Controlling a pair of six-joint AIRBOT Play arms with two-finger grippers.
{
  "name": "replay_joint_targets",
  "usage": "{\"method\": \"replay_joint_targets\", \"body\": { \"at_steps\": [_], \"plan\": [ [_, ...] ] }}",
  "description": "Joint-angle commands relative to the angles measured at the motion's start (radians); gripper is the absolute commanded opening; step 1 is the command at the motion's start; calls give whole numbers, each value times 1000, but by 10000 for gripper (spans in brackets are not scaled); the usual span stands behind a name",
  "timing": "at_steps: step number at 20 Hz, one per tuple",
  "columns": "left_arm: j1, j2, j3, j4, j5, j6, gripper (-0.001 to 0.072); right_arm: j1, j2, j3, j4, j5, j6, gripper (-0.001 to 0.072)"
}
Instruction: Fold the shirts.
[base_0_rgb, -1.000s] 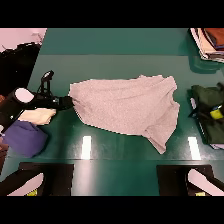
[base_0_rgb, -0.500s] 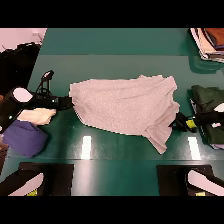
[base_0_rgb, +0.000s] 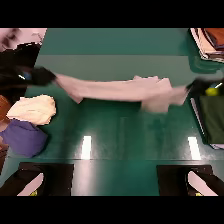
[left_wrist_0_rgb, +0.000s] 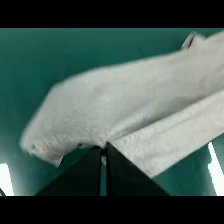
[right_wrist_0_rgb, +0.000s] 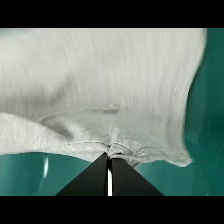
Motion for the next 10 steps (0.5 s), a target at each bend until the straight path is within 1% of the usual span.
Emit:
{"method": "replay_joint_targets", "body": {
  "at_steps": [1, 3, 6, 8, 10],
  "plan": [
    [1, 48, 341, 46, -92, -4, 25, 3, 117, 333, 0, -5, 0, 12],
    [1, 48, 521, 45, -121, -5, 25, 4, 143, 491, -40, 11, 3, 12],
    [1, 48, 722, 43, -129, -27, 25, 4, 164, 645, -164, 70, 55, 12],
    [1, 48, 800, 38, -149, -29, 25, 4, 151, 725, -220, 150, 76, 12],
    [1, 48, 817, 14, -181, -31, 25, 4, 104, 810, -229, 237, 84, 12]
  ]
}}
